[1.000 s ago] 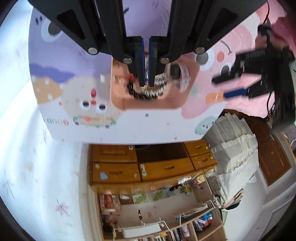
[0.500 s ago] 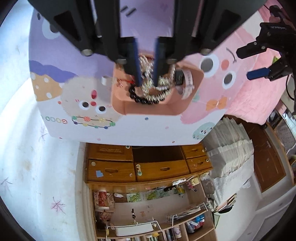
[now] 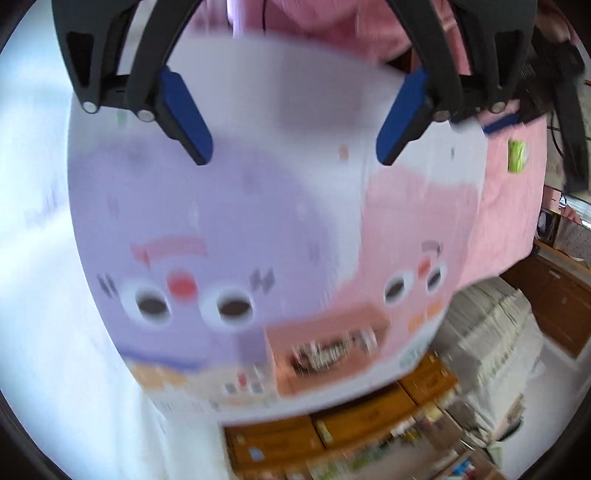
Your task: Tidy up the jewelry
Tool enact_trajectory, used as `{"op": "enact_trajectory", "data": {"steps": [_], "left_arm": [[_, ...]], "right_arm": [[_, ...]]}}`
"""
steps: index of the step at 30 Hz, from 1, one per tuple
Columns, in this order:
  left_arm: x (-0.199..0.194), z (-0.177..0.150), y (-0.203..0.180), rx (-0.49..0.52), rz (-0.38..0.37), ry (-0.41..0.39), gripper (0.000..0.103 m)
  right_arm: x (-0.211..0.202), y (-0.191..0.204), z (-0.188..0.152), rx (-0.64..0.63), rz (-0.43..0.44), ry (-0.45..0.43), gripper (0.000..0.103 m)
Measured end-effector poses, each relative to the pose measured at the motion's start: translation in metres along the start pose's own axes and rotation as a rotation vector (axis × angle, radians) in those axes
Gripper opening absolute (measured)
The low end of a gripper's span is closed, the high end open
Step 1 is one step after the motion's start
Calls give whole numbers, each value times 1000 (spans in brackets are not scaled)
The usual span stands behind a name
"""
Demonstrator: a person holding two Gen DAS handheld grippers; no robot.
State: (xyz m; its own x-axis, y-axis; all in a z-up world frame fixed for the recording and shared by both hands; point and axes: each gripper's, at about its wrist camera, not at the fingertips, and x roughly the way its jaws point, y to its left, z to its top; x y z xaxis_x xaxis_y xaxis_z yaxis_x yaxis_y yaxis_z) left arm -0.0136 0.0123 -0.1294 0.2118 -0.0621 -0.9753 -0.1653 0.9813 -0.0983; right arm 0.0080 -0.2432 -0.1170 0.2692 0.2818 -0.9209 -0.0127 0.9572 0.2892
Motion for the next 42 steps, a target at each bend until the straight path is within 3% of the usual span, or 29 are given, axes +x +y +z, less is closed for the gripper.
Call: {"op": "enact_trajectory", "data": {"steps": [3, 6, 10, 14, 20, 23, 32, 42], "left_arm": [[-36, 3, -11, 24, -13, -103, 94], [-76, 10, -28, 76, -10, -218, 94], [-110, 19, -45, 107, -48, -277, 94], [-127, 5, -57, 150, -32, -329, 96], [-122, -13, -51, 124, 62, -321, 100], [-130, -16, -43, 101, 68, -357, 102], [-134, -21, -45, 153, 99, -383, 102], [-140, -20, -57, 225, 109, -425, 102]], "right_arm": [[-21, 2, -19, 14, -2, 30, 94], [-51, 13, -23, 7, -3, -16, 95], [-91, 24, -19, 8, -2, -107, 95], [-117, 34, -27, -24, -46, -193, 95], [-132, 39, -45, -29, -42, -281, 95], [-141, 40, -46, -32, -44, -323, 102], [-146, 57, -46, -68, -60, -369, 103], [-140, 70, -36, -111, -59, -357, 103]]}}
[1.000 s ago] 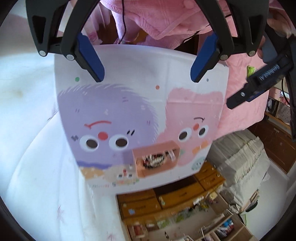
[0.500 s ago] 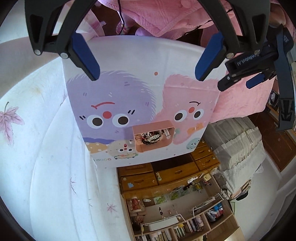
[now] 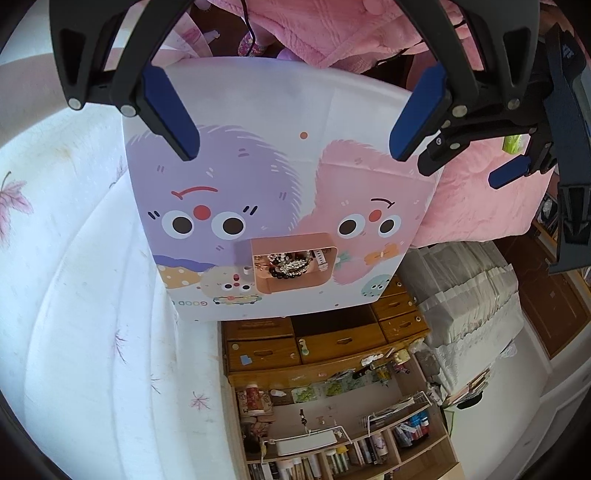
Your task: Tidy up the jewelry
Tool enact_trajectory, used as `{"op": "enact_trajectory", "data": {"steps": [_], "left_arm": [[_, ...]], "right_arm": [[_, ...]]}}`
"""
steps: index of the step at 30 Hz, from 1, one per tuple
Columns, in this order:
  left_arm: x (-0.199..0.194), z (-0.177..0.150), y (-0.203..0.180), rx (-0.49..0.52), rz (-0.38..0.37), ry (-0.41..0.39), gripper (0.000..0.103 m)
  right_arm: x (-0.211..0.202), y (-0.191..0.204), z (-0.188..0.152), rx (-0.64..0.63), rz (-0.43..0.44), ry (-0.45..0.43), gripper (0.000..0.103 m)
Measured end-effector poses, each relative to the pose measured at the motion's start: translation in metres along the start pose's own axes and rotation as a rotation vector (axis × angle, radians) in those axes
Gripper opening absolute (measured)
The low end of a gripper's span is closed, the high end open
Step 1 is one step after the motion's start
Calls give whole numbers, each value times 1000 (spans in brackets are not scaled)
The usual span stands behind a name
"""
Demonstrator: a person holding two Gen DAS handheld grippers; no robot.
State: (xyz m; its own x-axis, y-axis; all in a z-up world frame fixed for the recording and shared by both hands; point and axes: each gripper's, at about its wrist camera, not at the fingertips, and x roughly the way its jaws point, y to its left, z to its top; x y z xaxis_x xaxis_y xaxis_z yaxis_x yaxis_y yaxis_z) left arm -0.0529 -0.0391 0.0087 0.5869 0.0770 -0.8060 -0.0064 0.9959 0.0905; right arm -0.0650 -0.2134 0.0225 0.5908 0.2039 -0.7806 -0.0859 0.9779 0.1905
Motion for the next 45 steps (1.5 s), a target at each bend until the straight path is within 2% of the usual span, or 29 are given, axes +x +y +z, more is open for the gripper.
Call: {"op": "enact_trajectory", "data": {"steps": [11, 29, 45], "left_arm": [[6, 4, -2, -13, -1, 15, 102], [10, 9, -19, 3, -29, 22, 102], [13, 10, -25, 16, -17, 35, 102]], "right_arm": [[7, 5, 2, -31, -4, 24, 103], [5, -11, 4, -15, -22, 38, 103], [10, -22, 5, -1, -12, 55, 103]]}}
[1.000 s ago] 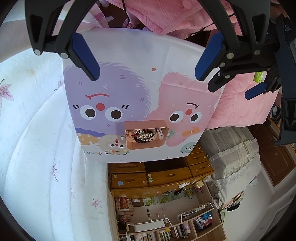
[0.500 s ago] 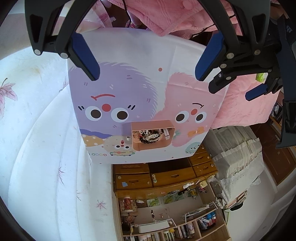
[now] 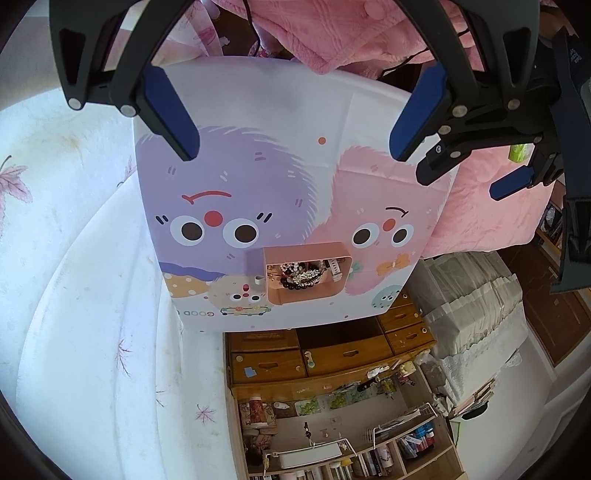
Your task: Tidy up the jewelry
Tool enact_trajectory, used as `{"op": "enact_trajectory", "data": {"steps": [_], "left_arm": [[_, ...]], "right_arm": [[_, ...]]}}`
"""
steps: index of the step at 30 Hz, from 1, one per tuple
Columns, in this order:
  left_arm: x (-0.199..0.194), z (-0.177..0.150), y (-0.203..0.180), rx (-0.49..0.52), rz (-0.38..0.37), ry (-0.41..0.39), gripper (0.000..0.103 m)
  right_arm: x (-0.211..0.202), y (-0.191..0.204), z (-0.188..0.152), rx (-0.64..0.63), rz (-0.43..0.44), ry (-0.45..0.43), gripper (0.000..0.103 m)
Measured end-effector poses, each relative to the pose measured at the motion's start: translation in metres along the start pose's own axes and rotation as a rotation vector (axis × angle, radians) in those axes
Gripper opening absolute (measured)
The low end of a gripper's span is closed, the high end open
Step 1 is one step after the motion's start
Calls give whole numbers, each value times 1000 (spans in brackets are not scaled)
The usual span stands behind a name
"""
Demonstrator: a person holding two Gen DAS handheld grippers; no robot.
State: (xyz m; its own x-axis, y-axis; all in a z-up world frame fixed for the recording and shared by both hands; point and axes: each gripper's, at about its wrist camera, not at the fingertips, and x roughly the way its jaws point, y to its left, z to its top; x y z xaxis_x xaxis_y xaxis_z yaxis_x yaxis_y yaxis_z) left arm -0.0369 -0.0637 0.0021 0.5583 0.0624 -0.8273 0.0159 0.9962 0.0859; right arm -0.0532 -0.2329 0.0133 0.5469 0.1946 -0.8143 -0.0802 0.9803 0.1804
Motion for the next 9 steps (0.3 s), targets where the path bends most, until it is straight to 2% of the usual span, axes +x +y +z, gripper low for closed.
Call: {"op": "enact_trajectory", "data": {"steps": [9], "left_arm": [[2, 4, -1, 12, 1, -2, 102]], "right_arm": [[2, -2, 1, 10, -1, 0, 103]]}}
